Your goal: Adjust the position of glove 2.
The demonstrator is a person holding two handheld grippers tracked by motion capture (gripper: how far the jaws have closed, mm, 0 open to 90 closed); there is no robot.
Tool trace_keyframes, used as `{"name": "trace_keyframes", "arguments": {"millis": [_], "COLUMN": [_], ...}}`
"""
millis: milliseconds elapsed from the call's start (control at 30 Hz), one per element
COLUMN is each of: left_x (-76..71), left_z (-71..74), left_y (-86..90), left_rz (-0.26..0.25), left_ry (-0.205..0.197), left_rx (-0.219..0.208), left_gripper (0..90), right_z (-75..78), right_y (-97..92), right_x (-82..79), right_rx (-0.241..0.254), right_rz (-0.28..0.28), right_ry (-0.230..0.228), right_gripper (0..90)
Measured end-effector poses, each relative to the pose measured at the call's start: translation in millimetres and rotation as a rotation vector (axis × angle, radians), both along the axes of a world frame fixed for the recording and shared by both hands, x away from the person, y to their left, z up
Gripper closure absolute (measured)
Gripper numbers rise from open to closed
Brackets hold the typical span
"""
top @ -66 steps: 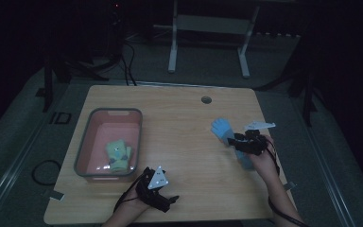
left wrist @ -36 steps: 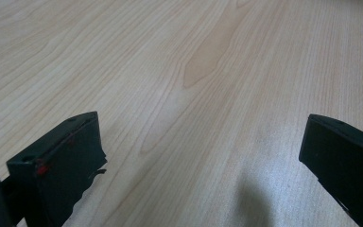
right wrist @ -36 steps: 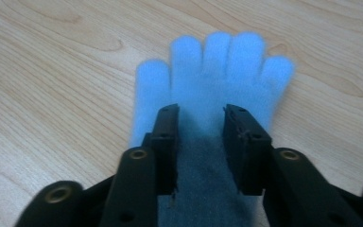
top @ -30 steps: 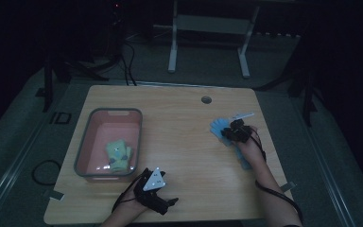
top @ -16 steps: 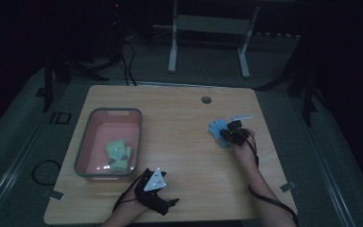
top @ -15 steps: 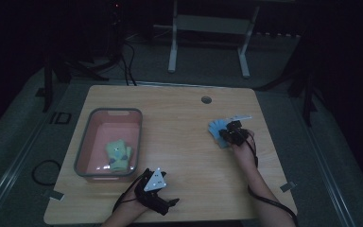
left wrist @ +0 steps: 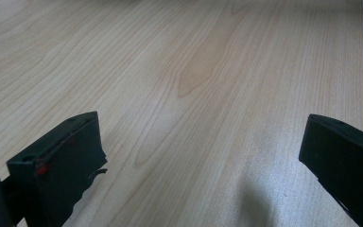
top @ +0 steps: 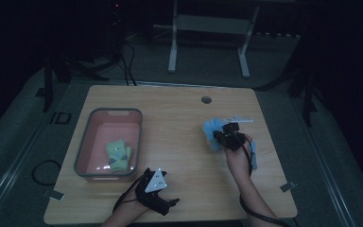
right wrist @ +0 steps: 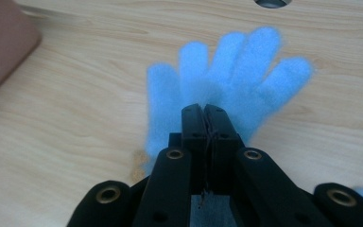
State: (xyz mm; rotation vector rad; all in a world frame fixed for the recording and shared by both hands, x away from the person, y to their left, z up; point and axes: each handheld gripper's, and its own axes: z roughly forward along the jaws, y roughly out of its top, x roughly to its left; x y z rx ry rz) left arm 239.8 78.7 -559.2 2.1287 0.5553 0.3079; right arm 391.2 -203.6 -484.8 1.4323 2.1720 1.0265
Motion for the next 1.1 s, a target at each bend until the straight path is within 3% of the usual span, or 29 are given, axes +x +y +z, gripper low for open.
{"name": "trace_keyframes", "arguments": {"millis": [100, 333, 533, 867, 1000, 1100], "left_x": [0.9, 1.6, 3.1, 3.6, 3.6, 3.6], "left_z": [0.1, 2.8, 2.3, 1.9, 2.0, 1.7], "left_y": [-0.4, 0.3, 1.0, 2.2, 2.7, 2.8], "left_rz": [0.003, 0.014, 0.022, 0.017, 0.017, 0.018], "left_ry": [-0.002, -0.028, -0.031, -0.031, -0.029, -0.036], "left_rx": [0.002, -0.004, -0.005, -0.005, -0.010, -0.004], "left_gripper": [0.7, 0.7, 0.7, 0.7, 0.7, 0.7], "right_z": [1.7, -7.6, -19.1, -48.8, -54.1, -60.4], "right_y": [7.1, 20.3, 26.5, 33.1, 33.4, 35.6], "right_x": [-14.3, -43.4, -60.8, -65.5, -62.5, -61.2], "right_rx": [0.001, 0.053, 0.033, 0.021, 0.016, -0.012], "right_rz": [0.002, 0.004, -0.050, -0.083, -0.101, -0.112], "right_ry": [-0.010, 0.024, 0.030, 0.088, 0.089, 0.088], "right_gripper": [88.0, 88.0, 88.0, 87.9, 86.7, 78.7]}}
